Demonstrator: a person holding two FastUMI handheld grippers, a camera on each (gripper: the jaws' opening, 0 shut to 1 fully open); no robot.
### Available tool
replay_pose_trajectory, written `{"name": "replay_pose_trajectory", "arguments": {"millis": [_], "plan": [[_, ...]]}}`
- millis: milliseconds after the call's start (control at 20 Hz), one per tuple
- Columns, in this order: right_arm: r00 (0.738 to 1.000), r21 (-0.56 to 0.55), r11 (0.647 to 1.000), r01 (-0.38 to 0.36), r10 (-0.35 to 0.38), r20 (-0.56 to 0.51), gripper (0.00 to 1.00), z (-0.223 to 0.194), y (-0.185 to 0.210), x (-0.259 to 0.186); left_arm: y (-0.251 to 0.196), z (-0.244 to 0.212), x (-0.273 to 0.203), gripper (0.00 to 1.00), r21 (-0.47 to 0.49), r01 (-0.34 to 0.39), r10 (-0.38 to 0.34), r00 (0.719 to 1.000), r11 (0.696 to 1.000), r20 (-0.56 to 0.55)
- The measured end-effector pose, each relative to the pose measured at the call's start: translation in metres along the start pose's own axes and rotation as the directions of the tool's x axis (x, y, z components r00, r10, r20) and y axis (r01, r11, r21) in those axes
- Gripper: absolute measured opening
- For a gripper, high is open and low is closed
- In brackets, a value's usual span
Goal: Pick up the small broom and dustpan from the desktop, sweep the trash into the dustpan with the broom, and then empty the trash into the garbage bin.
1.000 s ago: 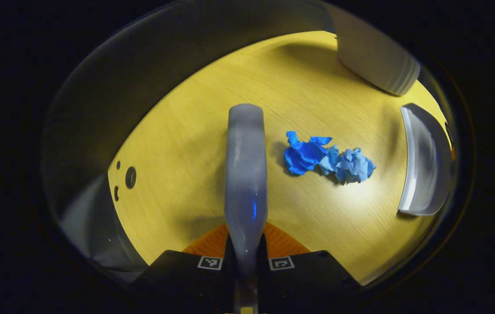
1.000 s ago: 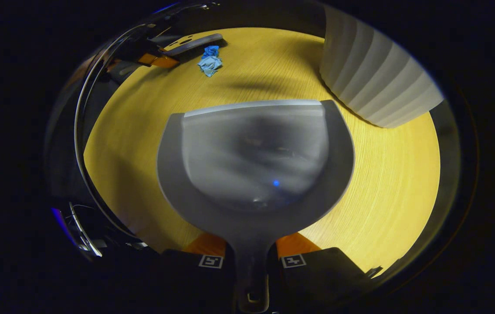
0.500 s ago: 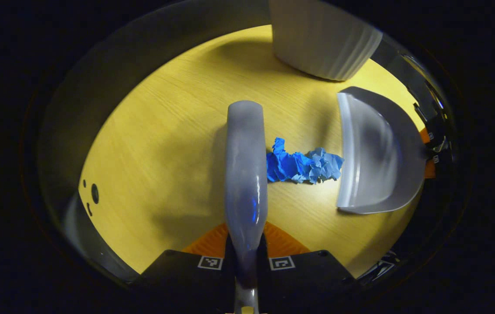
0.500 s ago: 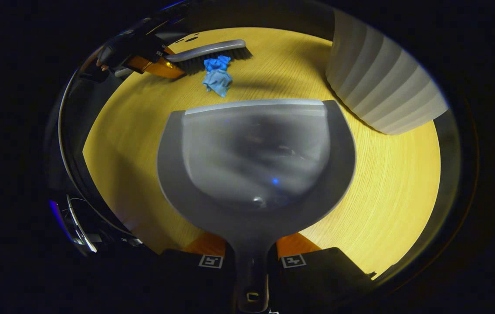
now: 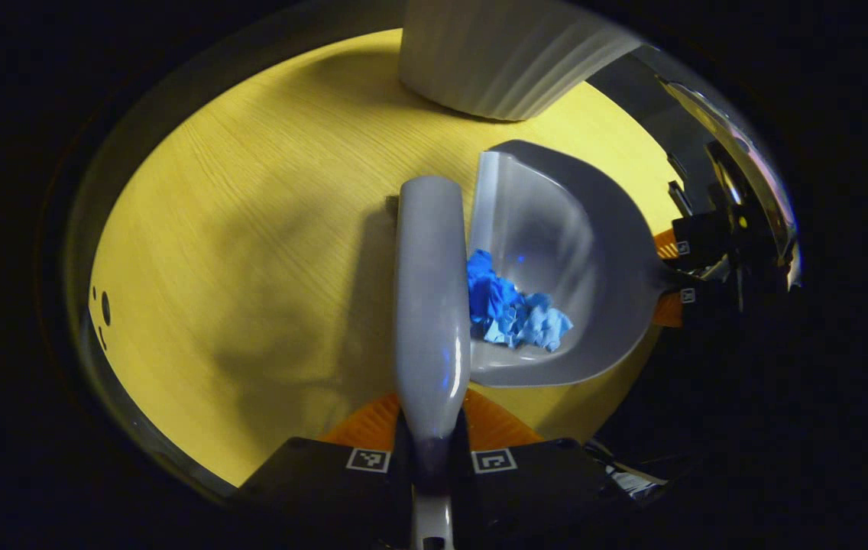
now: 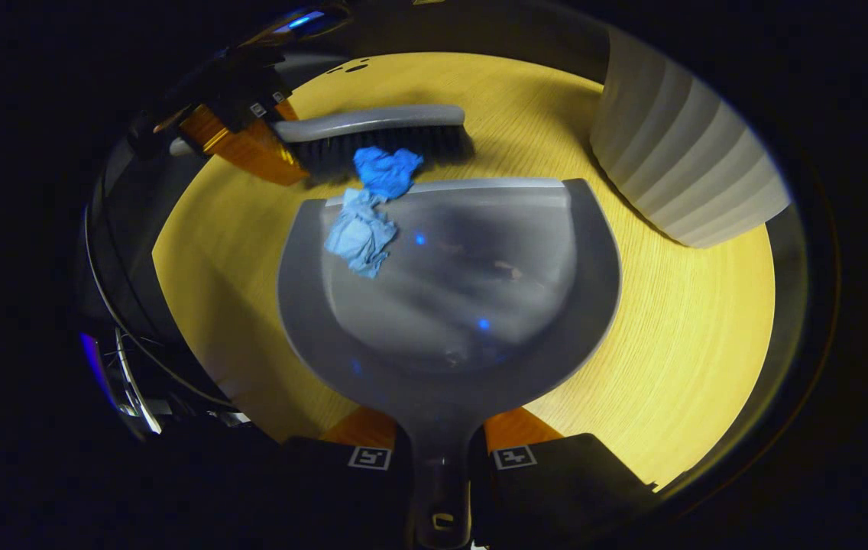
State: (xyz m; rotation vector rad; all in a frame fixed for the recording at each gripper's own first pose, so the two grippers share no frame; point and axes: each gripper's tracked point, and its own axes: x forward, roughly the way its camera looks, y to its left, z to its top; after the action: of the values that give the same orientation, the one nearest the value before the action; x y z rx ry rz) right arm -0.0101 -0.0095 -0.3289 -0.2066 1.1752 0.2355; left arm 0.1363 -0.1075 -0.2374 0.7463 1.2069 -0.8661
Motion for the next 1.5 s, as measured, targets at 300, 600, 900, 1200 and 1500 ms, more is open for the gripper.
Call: {"name": "replay_pose_trajectory", "arguments": {"millis": [300,600,900,1200,1500], "plan": [[0.999,-0.023,0.999,-0.032,0.032,0.018,0.33,0.001,0.000,0.000,-0.030,-0.013,-0.012,0.24,-0.065,-0.016,0.017,1.000,0.998,0.024],[0.996,-0.045,0.996,-0.077,0.079,0.047,0.33,0.005,-0.005,-0.003,-0.030,-0.033,-0.055,0.24,-0.239,-0.121,0.165,0.971,0.963,0.174],[0.997,-0.075,0.997,-0.001,0.007,0.080,0.33,0.011,-0.010,-0.016,0.001,-0.105,-0.025,0.24,-0.365,-0.194,0.296,0.923,0.910,0.247],[0.996,-0.046,0.997,0.058,-0.054,0.075,0.33,0.013,-0.011,-0.022,0.023,-0.151,0.063,0.25,-0.384,-0.129,0.261,0.913,0.914,0.315],[0.996,0.020,0.998,0.055,-0.057,0.069,0.33,0.011,-0.006,-0.024,0.025,-0.198,0.101,0.25,-0.375,-0.080,0.203,0.932,0.923,0.300]]}}
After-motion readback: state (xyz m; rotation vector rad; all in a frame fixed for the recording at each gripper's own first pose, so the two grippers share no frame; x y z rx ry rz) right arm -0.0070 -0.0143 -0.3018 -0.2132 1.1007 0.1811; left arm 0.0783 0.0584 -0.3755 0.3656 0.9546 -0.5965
